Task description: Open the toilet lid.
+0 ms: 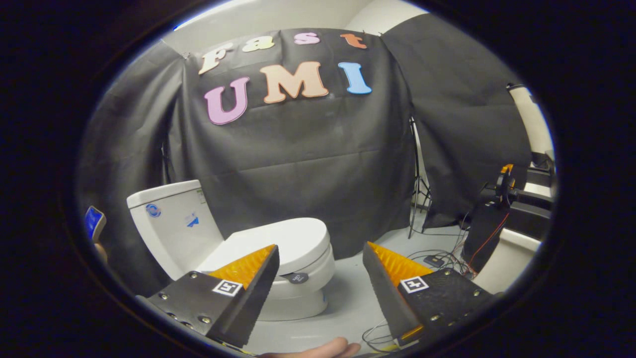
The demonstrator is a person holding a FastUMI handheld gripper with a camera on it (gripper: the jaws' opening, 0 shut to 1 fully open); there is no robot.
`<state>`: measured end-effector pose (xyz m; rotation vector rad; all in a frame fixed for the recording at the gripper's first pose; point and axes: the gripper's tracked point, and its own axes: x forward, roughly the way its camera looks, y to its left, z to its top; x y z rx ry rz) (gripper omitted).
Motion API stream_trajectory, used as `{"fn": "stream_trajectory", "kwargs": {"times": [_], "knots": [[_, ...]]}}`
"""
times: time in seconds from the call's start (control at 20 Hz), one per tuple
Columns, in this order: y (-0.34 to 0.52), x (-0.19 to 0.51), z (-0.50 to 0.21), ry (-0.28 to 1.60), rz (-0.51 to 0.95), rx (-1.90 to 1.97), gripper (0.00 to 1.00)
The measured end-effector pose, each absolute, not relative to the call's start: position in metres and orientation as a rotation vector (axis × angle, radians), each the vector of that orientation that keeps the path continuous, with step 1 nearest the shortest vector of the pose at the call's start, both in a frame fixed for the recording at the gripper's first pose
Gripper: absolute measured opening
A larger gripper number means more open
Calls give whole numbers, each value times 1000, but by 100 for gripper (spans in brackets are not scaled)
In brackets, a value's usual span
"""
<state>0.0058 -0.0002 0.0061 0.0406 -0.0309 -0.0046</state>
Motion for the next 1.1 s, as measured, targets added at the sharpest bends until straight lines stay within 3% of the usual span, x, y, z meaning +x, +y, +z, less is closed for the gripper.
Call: {"fn": "stream_trajectory", "kwargs": {"times": [0.55,1.1], "knots": [[20,46,-6,-36,66,172,99],[35,127,-82,47,62,530,100]]}}
